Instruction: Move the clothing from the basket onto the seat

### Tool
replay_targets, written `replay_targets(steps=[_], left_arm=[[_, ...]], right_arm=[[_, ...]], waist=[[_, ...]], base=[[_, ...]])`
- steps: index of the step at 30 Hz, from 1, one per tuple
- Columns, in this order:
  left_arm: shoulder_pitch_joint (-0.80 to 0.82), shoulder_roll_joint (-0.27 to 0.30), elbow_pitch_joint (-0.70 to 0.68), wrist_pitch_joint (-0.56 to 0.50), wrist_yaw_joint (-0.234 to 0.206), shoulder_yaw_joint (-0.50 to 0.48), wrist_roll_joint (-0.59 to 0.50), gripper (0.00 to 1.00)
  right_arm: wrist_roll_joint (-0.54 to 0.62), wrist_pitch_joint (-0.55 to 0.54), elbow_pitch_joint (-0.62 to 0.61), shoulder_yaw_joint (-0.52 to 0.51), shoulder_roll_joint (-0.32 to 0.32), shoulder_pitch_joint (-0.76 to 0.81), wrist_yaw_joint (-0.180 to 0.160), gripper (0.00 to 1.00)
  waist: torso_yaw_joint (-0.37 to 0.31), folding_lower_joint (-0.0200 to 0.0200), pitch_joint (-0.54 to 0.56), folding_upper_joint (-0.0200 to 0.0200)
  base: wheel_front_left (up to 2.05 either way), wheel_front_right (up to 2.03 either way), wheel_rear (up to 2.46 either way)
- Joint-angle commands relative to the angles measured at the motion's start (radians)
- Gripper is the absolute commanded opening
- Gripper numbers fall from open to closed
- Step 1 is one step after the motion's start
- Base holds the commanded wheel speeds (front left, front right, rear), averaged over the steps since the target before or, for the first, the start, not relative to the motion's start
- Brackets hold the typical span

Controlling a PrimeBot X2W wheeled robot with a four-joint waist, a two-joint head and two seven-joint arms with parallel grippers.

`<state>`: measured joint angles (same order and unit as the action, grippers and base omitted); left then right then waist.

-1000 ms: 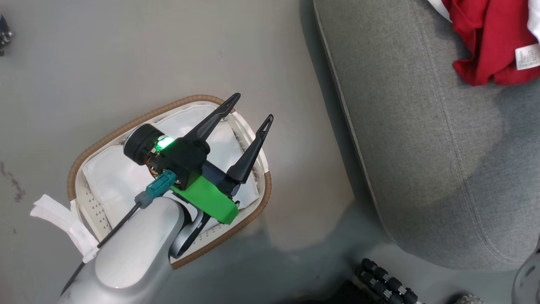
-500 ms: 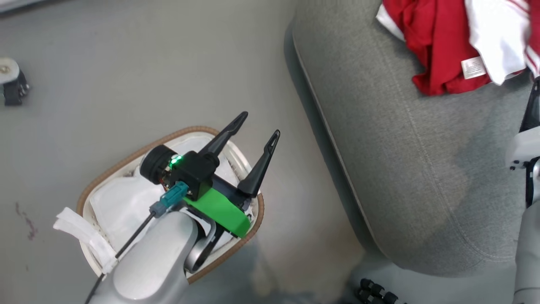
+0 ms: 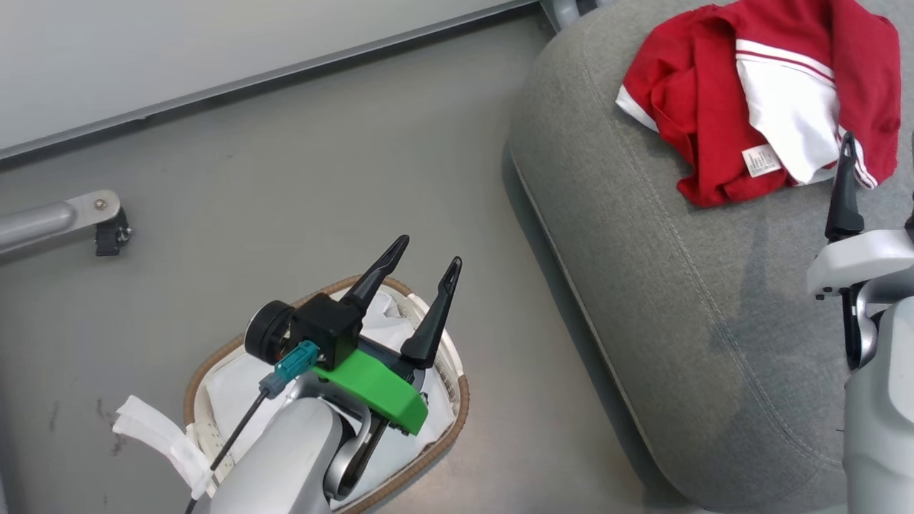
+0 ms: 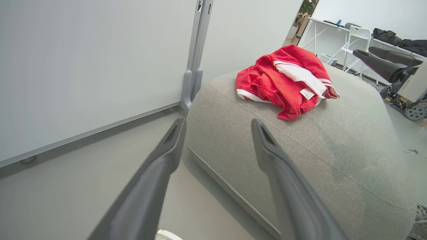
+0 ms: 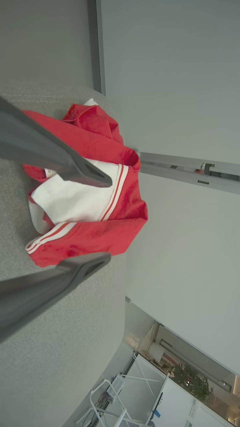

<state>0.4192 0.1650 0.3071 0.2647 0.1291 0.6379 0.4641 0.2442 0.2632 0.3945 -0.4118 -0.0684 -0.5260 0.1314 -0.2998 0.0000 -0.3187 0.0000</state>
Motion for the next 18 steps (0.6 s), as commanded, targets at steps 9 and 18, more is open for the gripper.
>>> replay_targets(steps=[9,18], left_arm=[[-0.08,-0.028,0.048,-0.001,0.002,-0.146,-0.051,1.0],[-0.163,-0.065,0.084,-0.001,-0.004,-0.367,-0.127,1.0]], right_arm=[[-0.075,0.002,0.049,0.137,0.015,0.039,-0.001,1.0],[-0.199,0.002,0.095,0.275,0.015,0.096,-0.001,1.0]], waist=[[0.173,0.0,0.116,0.0],[0.286,0.0,0.16,0.0]], base=[[0.0,0.0,0.0],[0.0,0.0,0.0]])
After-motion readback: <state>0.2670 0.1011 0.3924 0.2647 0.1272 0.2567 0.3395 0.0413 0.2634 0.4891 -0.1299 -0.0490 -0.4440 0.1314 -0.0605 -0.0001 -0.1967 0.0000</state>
